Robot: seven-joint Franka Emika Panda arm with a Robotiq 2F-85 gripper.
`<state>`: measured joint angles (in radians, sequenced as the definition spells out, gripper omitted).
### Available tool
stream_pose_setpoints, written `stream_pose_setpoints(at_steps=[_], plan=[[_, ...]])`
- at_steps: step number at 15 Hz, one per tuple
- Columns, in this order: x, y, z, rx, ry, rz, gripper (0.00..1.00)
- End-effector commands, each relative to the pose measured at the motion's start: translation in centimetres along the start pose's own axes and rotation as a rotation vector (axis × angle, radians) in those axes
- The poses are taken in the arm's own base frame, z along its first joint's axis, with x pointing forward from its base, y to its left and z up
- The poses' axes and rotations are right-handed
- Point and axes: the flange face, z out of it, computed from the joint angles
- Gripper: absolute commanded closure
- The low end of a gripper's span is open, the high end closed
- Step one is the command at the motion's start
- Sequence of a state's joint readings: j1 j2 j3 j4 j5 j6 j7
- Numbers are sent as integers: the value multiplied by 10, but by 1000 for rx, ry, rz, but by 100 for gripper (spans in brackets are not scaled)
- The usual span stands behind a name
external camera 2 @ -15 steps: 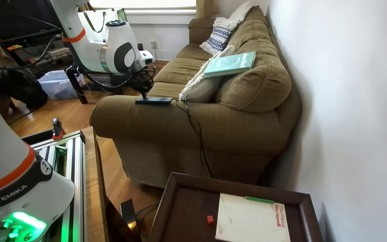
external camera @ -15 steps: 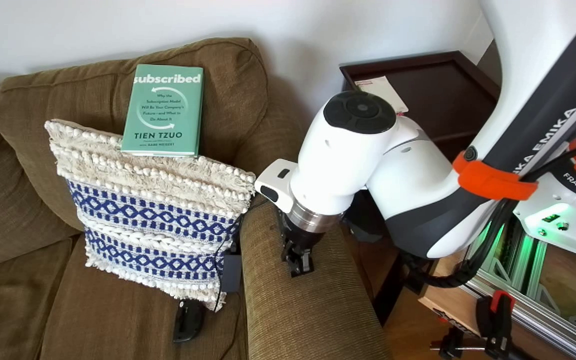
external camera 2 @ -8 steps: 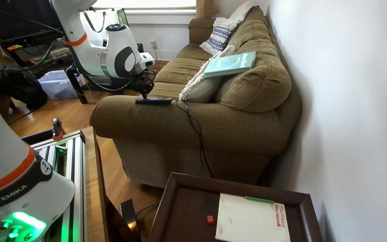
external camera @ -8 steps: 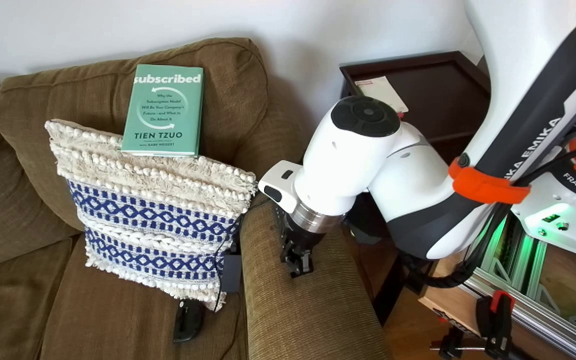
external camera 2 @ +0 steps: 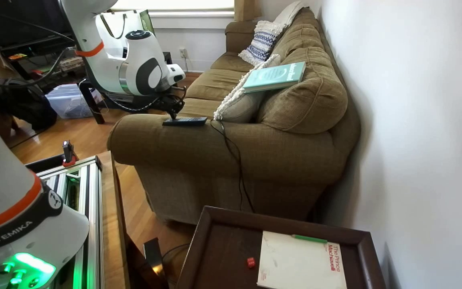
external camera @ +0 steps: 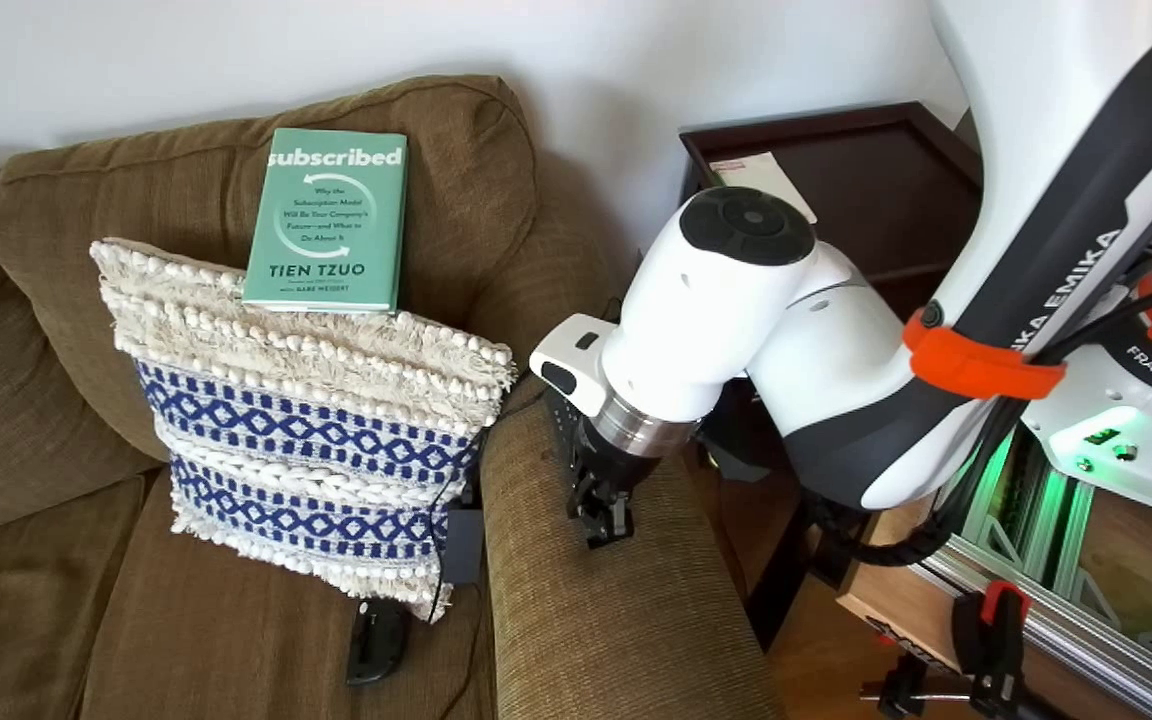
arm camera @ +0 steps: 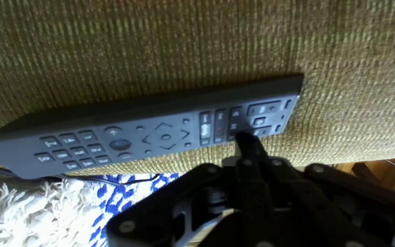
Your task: Press a button on the grey remote control.
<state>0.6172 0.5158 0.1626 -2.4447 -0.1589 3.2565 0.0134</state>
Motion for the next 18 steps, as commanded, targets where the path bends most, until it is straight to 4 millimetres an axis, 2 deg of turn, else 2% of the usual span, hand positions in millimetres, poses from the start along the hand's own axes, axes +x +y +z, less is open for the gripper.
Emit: stream_pose_setpoints(at_steps=[1, 14, 16, 18], plan=[[-59, 22, 25, -11, -151, 20, 100], [-81, 37, 27, -117, -140, -92, 100], [-77, 37, 24, -121, -131, -72, 100], [-62, 30, 14, -93, -118, -22, 100]])
